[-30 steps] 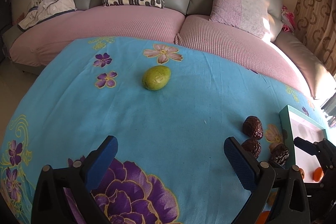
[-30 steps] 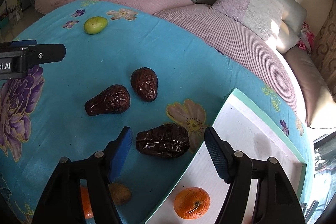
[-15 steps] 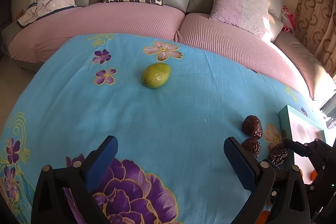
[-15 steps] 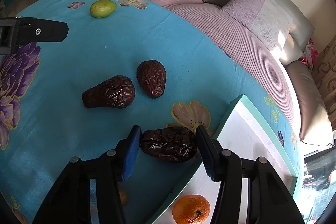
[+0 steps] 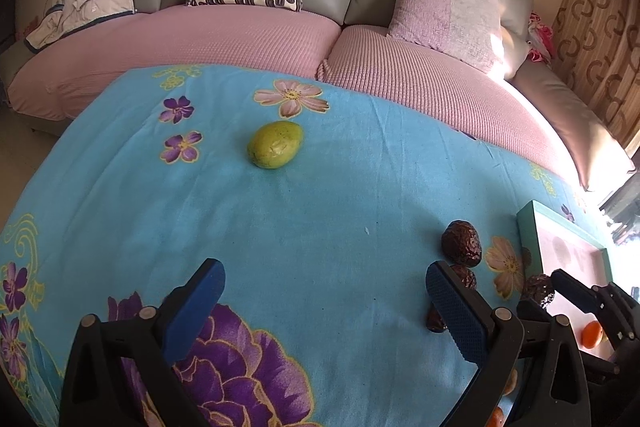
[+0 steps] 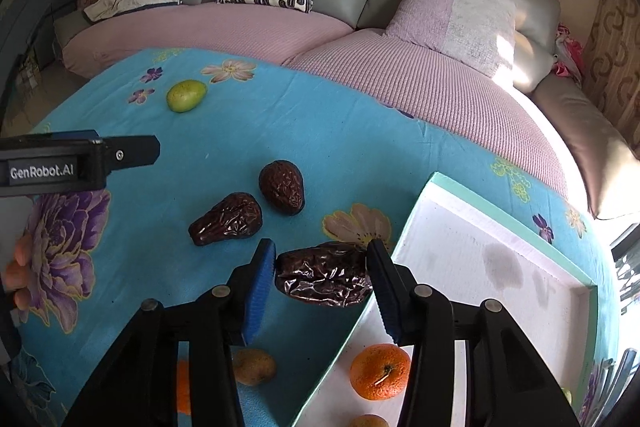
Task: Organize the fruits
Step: 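Grasp a large dark red date with the right tool, then grasp a second dark red date with the left tool while the right tool lifts its date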
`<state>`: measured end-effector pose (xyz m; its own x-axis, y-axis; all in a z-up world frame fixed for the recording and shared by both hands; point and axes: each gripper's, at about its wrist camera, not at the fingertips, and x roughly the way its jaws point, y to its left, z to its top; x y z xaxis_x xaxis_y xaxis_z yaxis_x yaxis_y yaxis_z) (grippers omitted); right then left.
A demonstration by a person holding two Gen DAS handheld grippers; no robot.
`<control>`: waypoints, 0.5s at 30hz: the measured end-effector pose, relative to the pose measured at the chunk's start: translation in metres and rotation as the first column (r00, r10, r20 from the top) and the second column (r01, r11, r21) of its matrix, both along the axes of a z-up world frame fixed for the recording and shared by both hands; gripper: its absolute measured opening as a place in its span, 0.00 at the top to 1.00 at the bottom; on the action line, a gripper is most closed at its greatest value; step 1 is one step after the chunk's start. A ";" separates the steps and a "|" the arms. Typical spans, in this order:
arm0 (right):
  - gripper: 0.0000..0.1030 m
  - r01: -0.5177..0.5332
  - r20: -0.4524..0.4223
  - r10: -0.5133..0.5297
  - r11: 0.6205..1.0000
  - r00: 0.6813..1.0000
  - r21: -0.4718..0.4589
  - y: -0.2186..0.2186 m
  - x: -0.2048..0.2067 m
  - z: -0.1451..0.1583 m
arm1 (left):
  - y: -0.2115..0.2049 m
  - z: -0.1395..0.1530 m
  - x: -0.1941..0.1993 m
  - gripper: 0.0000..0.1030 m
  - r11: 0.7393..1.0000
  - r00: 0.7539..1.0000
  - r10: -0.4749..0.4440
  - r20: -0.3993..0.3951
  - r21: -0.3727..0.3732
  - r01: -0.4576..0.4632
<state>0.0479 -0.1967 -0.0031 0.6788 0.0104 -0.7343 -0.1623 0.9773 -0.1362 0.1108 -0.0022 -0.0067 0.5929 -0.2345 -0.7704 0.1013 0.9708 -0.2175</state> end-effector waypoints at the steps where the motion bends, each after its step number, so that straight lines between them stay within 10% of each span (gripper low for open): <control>1: 0.53 0.023 0.018 -0.023 1.000 1.000 0.015 -0.001 -0.006 0.005 | -0.003 -0.001 0.000 0.02 1.000 1.000 -0.009 -0.004 -0.004 0.009; 15: 0.53 0.194 0.079 -0.204 0.974 0.976 0.119 -0.058 -0.037 0.028 | -0.075 -0.011 -0.008 0.24 0.984 0.984 -0.177 -0.031 -0.001 0.177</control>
<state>0.0111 -0.2550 0.0248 0.7388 -0.0544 -0.6717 0.0448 0.9985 -0.0315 0.1031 -0.0770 -0.0181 0.5180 -0.3320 -0.7884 0.2649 0.9386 -0.2211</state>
